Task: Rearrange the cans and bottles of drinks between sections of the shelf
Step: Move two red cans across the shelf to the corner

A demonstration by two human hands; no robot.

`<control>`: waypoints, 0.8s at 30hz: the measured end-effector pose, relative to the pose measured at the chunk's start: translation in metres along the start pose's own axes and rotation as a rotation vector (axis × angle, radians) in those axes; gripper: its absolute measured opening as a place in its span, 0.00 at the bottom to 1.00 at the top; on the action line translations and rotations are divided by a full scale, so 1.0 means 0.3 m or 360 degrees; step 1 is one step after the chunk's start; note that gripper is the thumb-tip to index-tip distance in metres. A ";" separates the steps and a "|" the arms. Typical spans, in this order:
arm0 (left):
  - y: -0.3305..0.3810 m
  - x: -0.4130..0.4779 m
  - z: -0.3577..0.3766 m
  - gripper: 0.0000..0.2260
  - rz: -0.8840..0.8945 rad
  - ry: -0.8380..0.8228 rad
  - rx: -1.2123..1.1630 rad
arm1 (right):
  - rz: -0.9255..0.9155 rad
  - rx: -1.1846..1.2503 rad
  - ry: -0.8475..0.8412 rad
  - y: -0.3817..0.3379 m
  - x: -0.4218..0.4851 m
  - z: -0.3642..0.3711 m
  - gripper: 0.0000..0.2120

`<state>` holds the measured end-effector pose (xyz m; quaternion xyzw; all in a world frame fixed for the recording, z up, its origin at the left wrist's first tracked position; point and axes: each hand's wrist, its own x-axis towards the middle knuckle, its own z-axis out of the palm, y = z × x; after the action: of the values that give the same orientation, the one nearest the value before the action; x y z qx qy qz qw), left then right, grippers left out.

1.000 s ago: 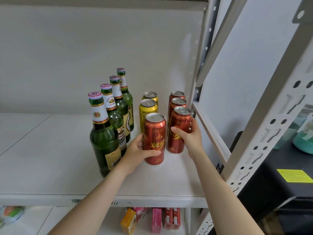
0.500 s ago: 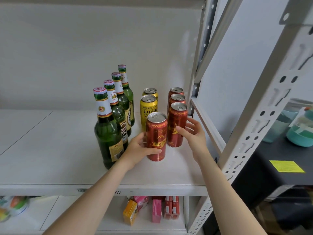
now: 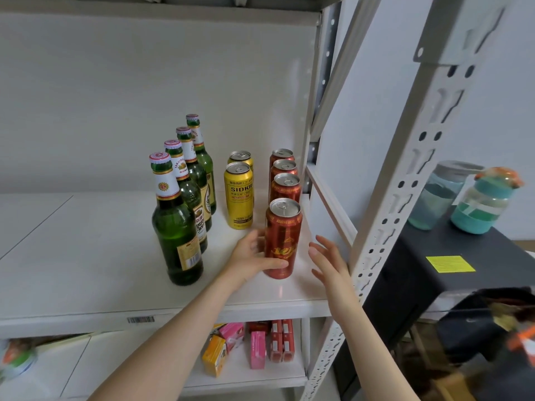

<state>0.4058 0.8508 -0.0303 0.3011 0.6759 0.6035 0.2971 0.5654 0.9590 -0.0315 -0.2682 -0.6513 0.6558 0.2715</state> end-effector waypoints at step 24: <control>-0.014 0.062 0.002 0.28 0.0026 0.0164 0.0212 | 0.0039 -0.0075 -0.0107 -0.042 -0.021 -0.007 0.36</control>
<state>0.3942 0.8650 -0.0352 0.2942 0.7266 0.5742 0.2363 0.5714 0.9559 -0.0191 -0.2602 -0.6719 0.6524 0.2349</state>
